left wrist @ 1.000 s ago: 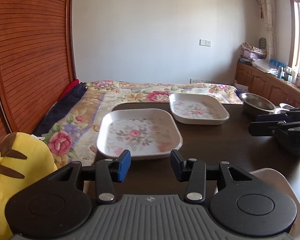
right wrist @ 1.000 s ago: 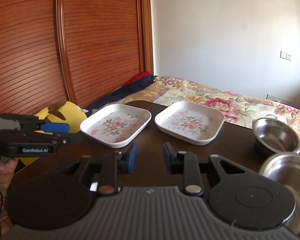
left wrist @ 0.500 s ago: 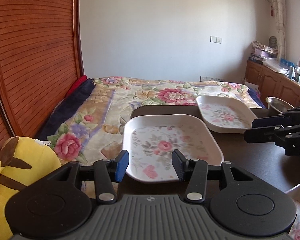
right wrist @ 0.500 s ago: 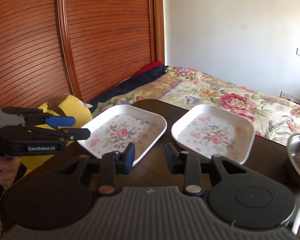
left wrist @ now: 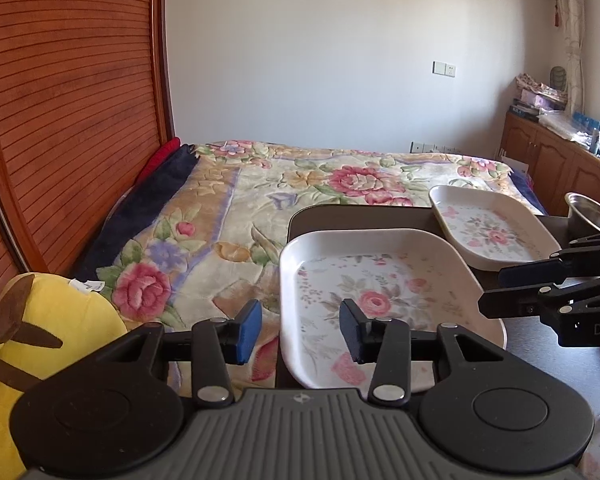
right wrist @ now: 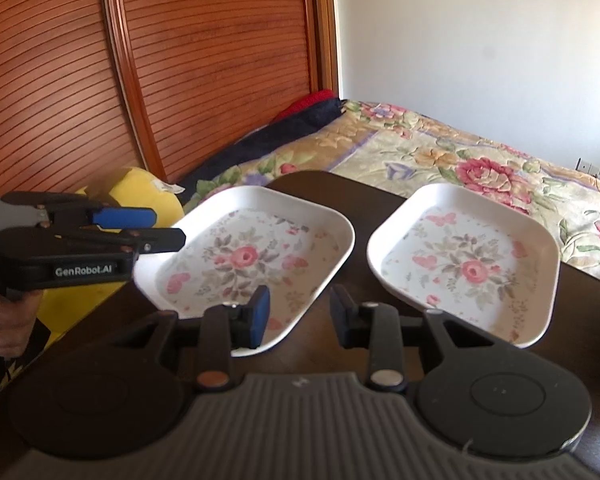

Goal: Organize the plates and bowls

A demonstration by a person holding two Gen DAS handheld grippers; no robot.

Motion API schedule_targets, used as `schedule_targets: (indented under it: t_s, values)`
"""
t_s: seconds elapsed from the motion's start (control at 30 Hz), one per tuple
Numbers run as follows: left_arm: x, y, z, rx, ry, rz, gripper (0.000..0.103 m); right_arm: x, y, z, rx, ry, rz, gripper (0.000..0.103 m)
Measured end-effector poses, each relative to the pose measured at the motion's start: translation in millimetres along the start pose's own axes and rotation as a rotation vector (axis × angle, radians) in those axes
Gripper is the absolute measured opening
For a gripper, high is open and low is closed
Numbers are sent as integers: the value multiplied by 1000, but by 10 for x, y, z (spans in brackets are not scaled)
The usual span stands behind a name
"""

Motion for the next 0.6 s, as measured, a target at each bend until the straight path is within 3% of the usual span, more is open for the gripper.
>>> schedule_targets:
  t_s: [0.33, 0.6]
  values:
    - [-70, 22, 146, -34, 3, -16, 30, -1, 8, 110, -33, -20, 6, 31]
    - [-92, 52, 175, -47, 10, -27, 30, 18, 4, 149, -46, -32, 21, 30]
Point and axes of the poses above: each gripper's, at about its wrist camera, not at the fingertips, and z roughly the way its jaws point, x to its right, y to its underside, the point moved 4 cm from there along z, roughly the way its jaws point, and after that the axes turned 1 degree about -x, right-handed, at the moved point
